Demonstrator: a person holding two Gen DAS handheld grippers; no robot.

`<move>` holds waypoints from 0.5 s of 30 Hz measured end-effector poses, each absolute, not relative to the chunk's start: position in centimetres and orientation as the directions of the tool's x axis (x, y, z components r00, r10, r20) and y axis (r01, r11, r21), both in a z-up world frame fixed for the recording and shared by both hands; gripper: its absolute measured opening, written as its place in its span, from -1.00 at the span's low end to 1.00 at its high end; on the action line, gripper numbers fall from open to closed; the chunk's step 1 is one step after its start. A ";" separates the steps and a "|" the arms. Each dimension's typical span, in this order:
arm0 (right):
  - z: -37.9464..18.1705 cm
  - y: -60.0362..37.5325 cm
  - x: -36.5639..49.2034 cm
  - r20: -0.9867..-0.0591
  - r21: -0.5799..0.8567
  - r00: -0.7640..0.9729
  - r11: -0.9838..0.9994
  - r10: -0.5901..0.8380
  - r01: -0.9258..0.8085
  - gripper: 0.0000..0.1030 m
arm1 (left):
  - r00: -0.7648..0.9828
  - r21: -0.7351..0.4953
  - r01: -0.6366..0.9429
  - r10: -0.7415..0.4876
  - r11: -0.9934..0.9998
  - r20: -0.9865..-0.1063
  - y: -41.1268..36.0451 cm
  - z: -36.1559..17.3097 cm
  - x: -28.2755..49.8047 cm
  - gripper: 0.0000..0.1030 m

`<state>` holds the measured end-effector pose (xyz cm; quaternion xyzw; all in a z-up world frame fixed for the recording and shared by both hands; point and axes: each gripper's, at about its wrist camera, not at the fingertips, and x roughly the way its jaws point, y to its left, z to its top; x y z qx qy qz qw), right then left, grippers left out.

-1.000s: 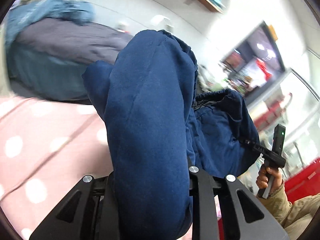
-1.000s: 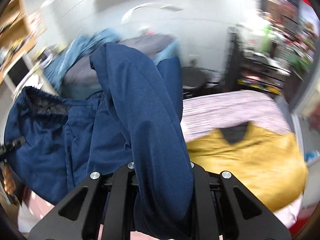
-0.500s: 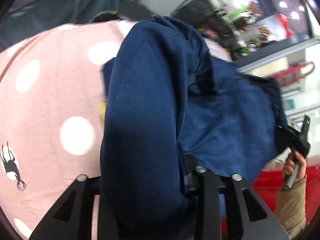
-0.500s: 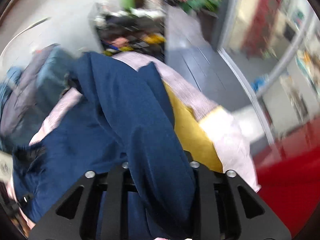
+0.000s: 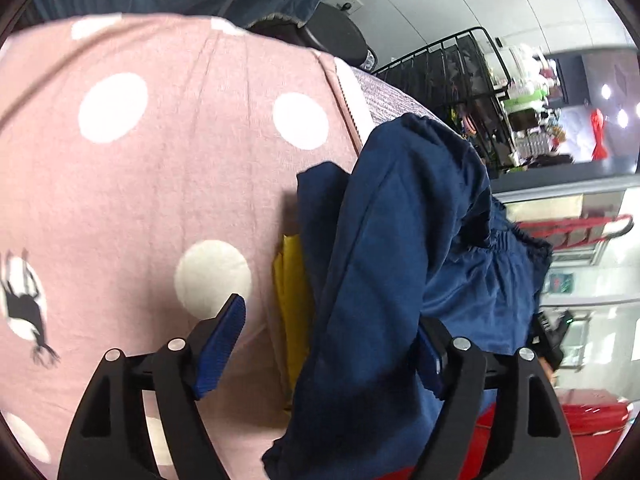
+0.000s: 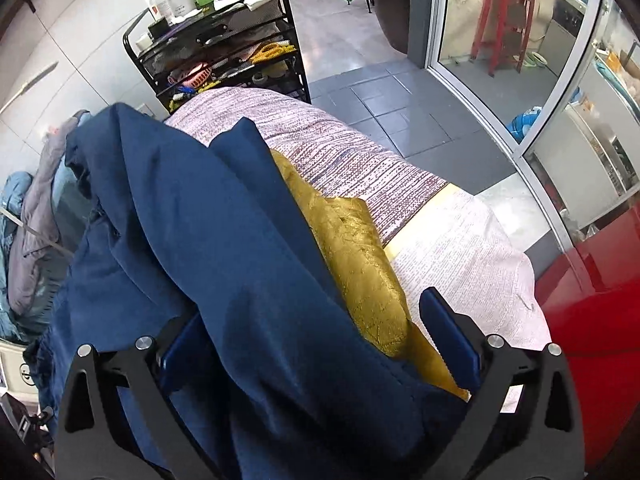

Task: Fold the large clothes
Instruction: 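Lower the folded jacket onto the bed and open both grippers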

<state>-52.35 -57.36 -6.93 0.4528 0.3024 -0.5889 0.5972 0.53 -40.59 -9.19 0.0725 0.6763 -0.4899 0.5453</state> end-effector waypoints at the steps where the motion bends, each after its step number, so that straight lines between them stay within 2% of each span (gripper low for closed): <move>1: -6.5 -57.6 -52.1 -0.886 0.181 0.112 -0.113 -0.449 0.977 0.89 | -0.372 -0.568 0.645 -0.438 0.512 -0.818 -40.7 -8.7 0.8 0.51; 3: -4.8 -57.0 -52.1 -0.857 0.165 0.062 -0.159 -0.511 0.973 0.89 | -0.321 -0.550 0.644 -0.465 0.531 -0.825 -39.6 -7.1 1.7 0.56; 5: -2.5 -55.7 -51.6 -0.830 0.123 0.001 -0.181 -0.557 0.976 0.89 | -0.270 -0.552 0.638 -0.515 0.538 -0.814 -39.0 -5.0 2.1 0.75; 7: -0.9 -55.1 -50.5 -0.814 0.055 -0.062 -0.181 -0.578 0.982 0.89 | -0.176 -0.497 0.675 -0.536 0.545 -0.826 -38.7 -2.4 1.8 0.83; 12: 3.5 -51.3 -43.8 -0.753 -0.141 -0.096 0.016 -0.651 0.990 0.89 | -0.002 -0.276 0.833 -0.496 0.480 -0.868 -39.2 2.6 -2.4 0.87; 15: 4.8 -48.7 -38.9 -0.759 -0.205 -0.034 0.189 -0.650 0.960 0.89 | 0.004 -0.255 0.871 -0.524 0.420 -0.852 -39.2 4.4 -5.3 0.88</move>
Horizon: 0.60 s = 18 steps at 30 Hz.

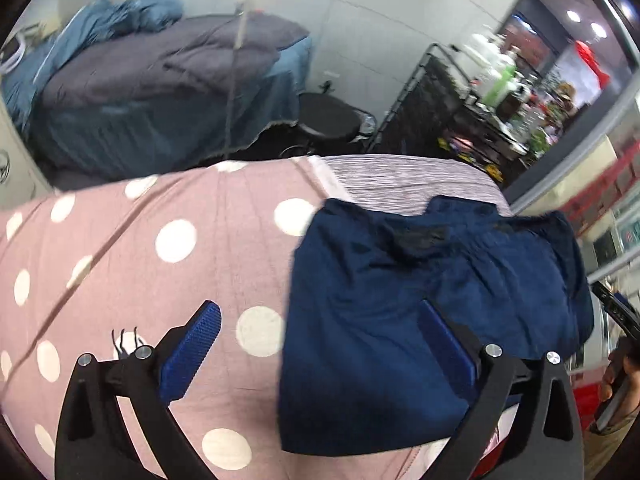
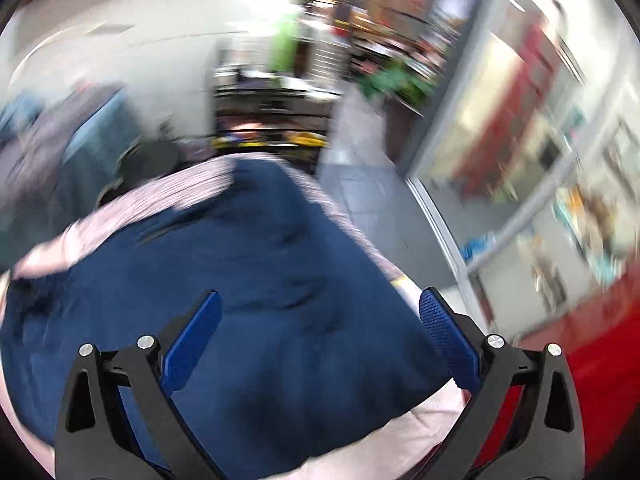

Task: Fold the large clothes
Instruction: 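Lower the folded jacket onto the bed and open both grippers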

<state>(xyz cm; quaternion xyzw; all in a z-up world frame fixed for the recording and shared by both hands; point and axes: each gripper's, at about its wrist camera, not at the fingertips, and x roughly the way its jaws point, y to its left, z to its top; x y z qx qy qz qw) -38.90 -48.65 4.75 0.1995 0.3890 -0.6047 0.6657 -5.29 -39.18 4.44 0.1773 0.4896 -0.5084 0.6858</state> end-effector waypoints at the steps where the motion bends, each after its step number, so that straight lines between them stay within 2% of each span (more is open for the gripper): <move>1: 4.8 -47.7 -37.5 -0.775 -0.207 -0.010 0.239 -0.632 0.949 0.89 | 0.000 -0.257 0.878 -0.536 0.404 -0.844 -39.1 5.0 -6.5 0.87; 3: 4.3 -45.8 -34.7 -0.806 -0.219 0.015 0.322 -0.591 0.921 0.89 | -0.017 -0.260 0.888 -0.541 0.378 -0.841 -39.2 5.4 -8.3 0.88; 7: 3.4 -42.8 -31.1 -0.828 -0.255 0.012 0.395 -0.560 0.883 0.89 | -0.053 -0.217 0.926 -0.462 0.310 -0.885 -39.5 4.4 -11.6 0.88; 14: 1.8 -39.8 -29.7 -0.878 -0.249 -0.040 0.384 -0.477 0.889 0.89 | -0.051 -0.132 0.968 -0.351 0.212 -0.935 -38.8 2.2 -15.4 0.88; 18: 2.0 -38.6 -29.9 -0.870 -0.289 -0.081 0.370 -0.486 0.883 0.89 | -0.026 -0.088 0.982 -0.338 0.169 -0.941 -38.3 2.2 -16.7 0.88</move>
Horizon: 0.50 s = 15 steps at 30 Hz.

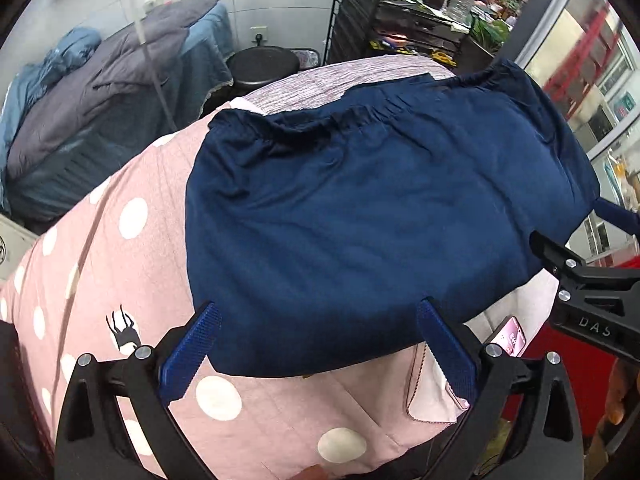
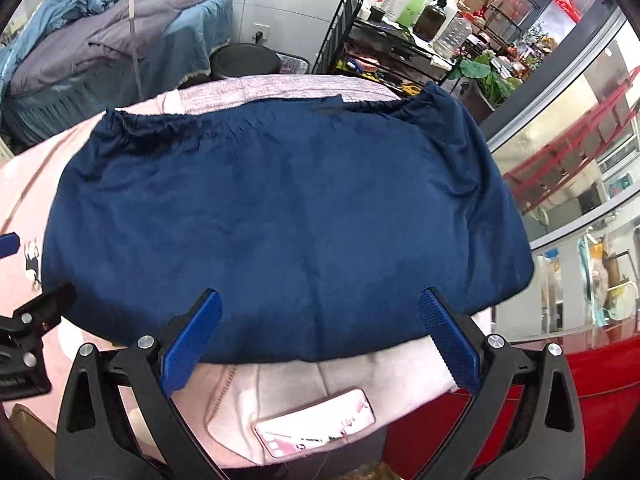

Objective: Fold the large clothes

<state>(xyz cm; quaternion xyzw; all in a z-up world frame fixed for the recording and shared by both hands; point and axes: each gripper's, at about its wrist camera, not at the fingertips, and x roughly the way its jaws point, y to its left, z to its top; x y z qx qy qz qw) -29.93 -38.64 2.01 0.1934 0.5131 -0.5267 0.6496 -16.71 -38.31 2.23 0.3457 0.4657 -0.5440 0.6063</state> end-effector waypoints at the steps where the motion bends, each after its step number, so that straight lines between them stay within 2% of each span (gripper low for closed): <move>1: 2.1 -38.7 -30.2 -0.870 -0.290 -0.085 0.365 -0.486 0.885 0.89 | -0.022 -0.085 0.982 -0.343 0.169 -0.939 -38.2 2.3 -16.8 0.88; 15: 2.4 -38.7 -31.1 -0.884 -0.271 -0.103 0.320 -0.457 0.908 0.89 | -0.018 -0.049 0.995 -0.321 0.089 -0.947 -38.0 2.7 -18.4 0.88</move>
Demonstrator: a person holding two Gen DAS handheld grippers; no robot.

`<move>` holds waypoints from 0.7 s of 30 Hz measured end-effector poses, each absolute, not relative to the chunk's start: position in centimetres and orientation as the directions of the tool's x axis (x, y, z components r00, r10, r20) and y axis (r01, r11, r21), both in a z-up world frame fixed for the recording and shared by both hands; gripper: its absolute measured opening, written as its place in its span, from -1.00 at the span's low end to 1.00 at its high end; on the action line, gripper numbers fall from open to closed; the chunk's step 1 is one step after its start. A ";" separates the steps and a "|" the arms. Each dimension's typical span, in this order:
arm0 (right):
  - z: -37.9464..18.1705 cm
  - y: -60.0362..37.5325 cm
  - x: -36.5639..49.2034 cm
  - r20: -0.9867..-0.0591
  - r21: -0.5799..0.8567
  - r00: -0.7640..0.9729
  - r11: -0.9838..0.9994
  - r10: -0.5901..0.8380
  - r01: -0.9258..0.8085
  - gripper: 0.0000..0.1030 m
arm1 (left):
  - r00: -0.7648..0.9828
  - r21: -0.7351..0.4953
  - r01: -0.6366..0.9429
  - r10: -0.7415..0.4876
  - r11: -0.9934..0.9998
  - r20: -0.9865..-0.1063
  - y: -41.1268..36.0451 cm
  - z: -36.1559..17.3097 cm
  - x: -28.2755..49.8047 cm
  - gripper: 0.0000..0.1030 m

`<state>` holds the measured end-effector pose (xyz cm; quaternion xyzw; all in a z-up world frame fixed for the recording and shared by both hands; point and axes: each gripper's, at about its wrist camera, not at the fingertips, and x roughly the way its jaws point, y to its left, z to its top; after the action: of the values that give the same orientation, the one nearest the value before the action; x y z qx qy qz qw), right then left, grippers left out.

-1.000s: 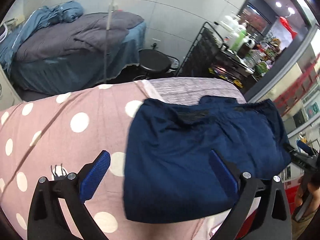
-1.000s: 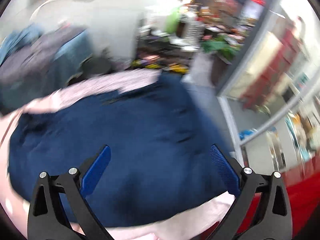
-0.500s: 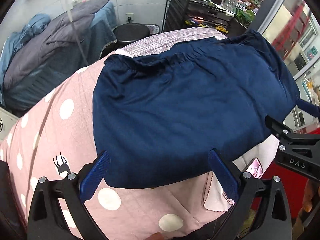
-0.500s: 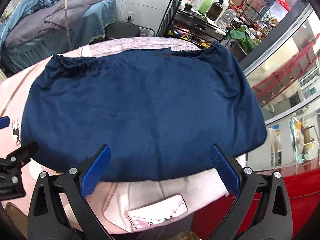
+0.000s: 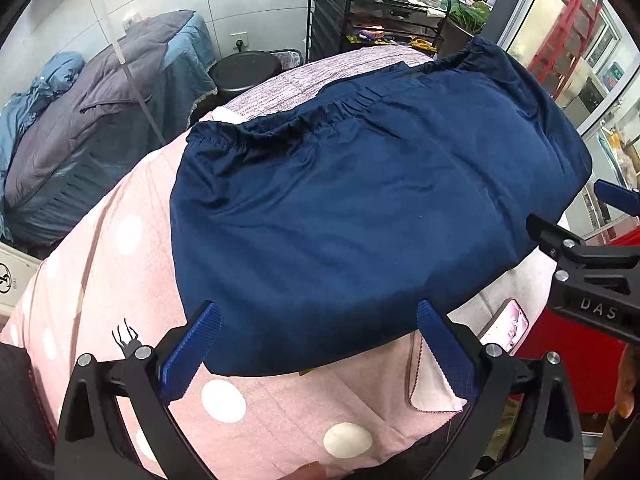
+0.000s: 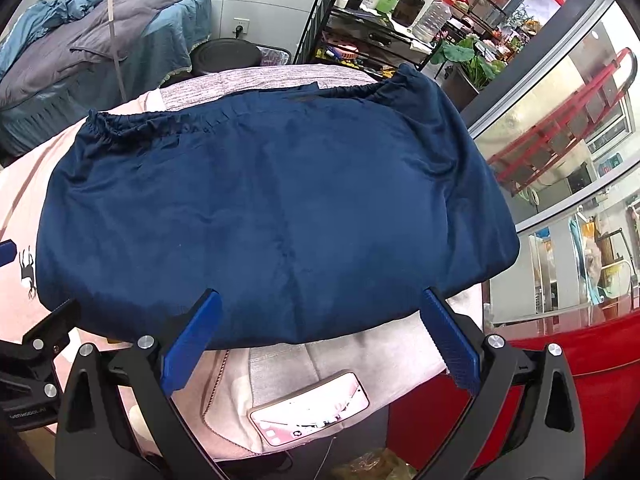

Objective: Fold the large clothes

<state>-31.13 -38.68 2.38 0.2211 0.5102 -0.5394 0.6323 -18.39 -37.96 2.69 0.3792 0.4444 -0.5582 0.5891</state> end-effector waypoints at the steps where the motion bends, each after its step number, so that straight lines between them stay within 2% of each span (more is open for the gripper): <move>1: 2.4 -38.6 -31.1 -0.884 -0.269 -0.102 0.319 -0.456 0.909 0.89 | -0.014 -0.044 0.995 -0.315 0.091 -0.949 -38.0 2.6 -18.4 0.88; 21: 1.9 -38.0 -29.8 -0.889 -0.272 -0.097 0.344 -0.448 0.899 0.89 | -0.030 -0.066 0.991 -0.286 0.116 -0.958 -37.9 2.3 -17.7 0.88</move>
<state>-29.77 -38.04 1.91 0.2175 0.5178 -0.5297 0.6356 -17.67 -37.92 2.31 0.3788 0.4656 -0.5463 0.5843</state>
